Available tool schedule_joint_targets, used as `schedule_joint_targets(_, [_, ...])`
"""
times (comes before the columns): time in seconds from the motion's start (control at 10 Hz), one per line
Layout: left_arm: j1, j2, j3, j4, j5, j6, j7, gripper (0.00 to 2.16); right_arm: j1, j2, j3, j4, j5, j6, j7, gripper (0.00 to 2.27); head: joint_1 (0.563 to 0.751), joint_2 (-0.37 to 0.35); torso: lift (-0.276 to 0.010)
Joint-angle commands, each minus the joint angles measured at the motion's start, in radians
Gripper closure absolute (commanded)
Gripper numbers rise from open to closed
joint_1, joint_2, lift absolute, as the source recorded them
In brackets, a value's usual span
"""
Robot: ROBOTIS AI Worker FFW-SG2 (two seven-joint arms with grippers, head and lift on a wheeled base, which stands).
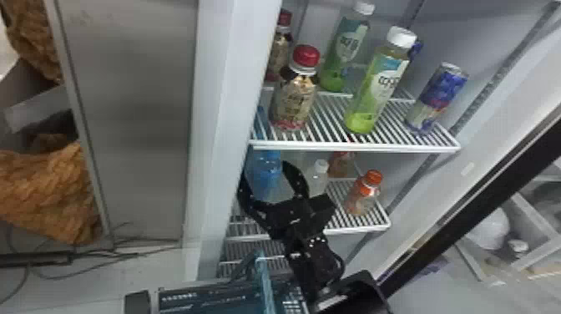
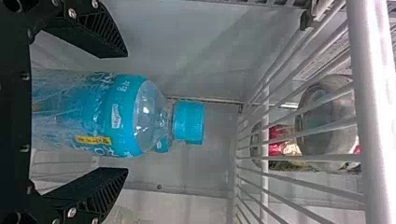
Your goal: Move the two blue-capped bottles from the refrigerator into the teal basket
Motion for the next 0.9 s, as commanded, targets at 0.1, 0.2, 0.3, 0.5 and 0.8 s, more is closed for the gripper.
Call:
schedule_joint_targets(0.1, [0.0, 0.0, 0.0, 0.0, 0.0, -0.003, 0.0, 1.12, -0.007, 0.001, 0.004, 0.013, -0.022, -0.001, 0.002, 0.52, 0.695, -0.35, -0.156])
schedule_joint_targets(0.2, [0.0, 0.0, 0.0, 0.0, 0.0, -0.003, 0.0, 1.11, -0.005, 0.001, 0.004, 0.01, -0.031, -0.001, 0.008, 0.59, 0.695, -0.35, -0.156])
schedule_joint_targets(0.3, [0.0, 0.0, 0.0, 0.0, 0.0, -0.003, 0.0, 1.11, 0.005, 0.001, 0.004, 0.0, -0.037, -0.001, 0.01, 0.59, 0.695, -0.35, -0.156])
schedule_joint_targets(0.5, [0.0, 0.0, 0.0, 0.0, 0.002, -0.005, 0.0, 1.11, 0.025, 0.0, -0.007, -0.027, -0.045, -0.013, 0.014, 0.59, 0.695, -0.35, -0.156])
schedule_joint_targets(0.8, [0.0, 0.0, 0.0, 0.0, 0.002, -0.008, 0.0, 1.11, 0.096, -0.008, -0.045, -0.135, -0.045, -0.015, 0.024, 0.59, 0.695, -0.35, -0.156])
